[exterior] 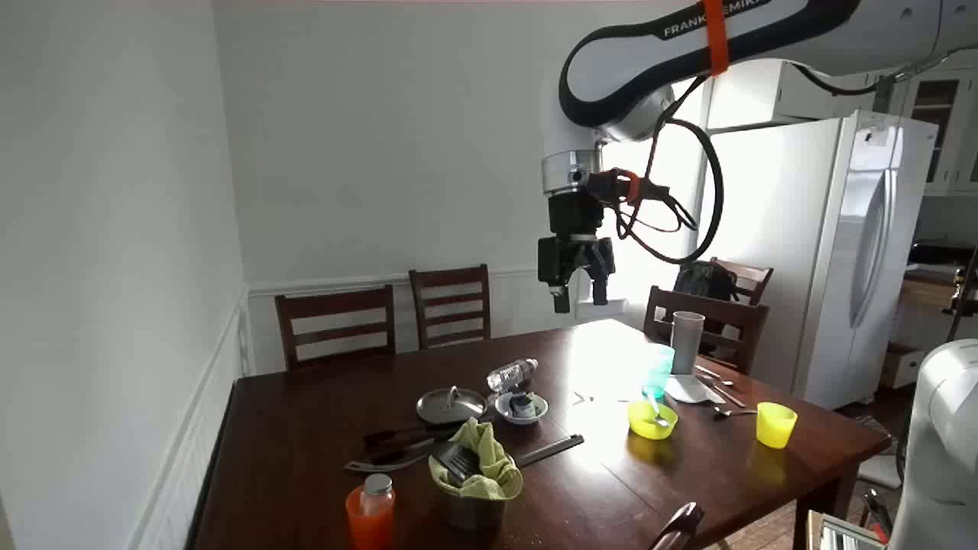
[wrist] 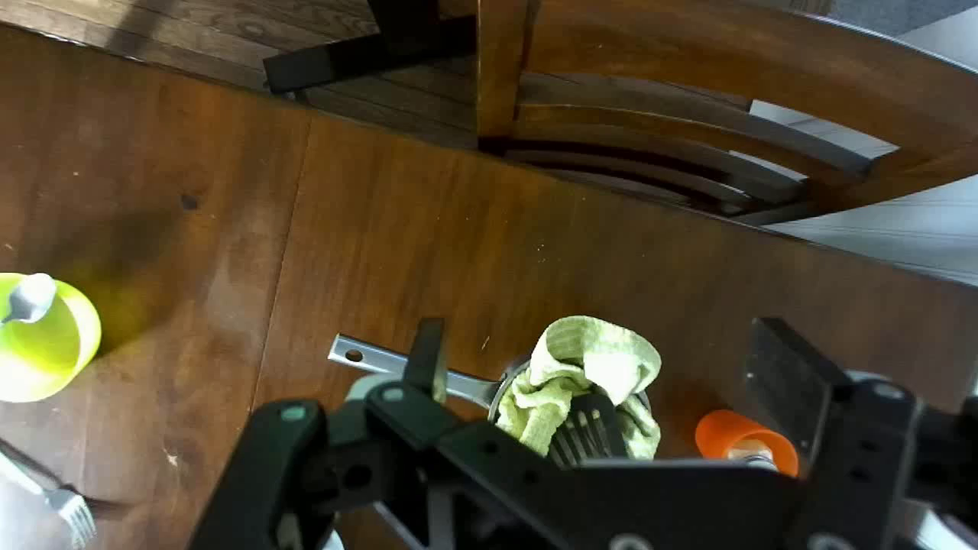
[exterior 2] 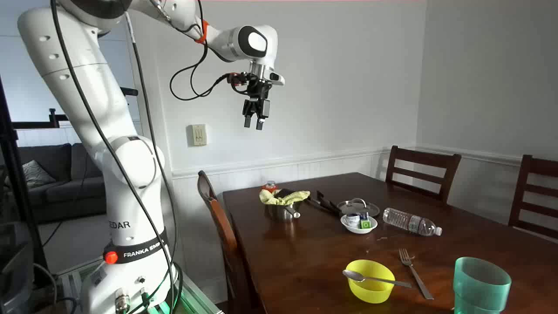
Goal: Put the fork on the spoon on the yellow bowl
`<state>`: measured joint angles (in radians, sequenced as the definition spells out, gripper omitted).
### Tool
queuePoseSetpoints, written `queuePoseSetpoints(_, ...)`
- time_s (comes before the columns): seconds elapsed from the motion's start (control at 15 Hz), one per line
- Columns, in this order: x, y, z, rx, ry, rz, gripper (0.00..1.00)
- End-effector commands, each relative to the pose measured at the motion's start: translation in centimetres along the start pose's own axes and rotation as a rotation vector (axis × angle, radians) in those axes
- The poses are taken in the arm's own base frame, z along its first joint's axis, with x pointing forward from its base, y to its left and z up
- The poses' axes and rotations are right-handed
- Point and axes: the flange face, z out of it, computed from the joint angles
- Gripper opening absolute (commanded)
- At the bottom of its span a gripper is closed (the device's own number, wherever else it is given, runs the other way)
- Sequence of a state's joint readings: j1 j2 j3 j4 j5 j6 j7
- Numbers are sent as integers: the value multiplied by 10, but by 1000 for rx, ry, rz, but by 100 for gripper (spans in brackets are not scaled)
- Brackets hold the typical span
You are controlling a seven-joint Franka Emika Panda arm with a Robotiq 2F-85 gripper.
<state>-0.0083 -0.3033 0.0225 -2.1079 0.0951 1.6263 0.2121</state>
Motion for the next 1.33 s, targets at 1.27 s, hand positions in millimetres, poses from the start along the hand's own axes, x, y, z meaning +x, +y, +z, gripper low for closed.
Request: queuePoseSetpoints(1.27,40,117,48,42,86,466,100)
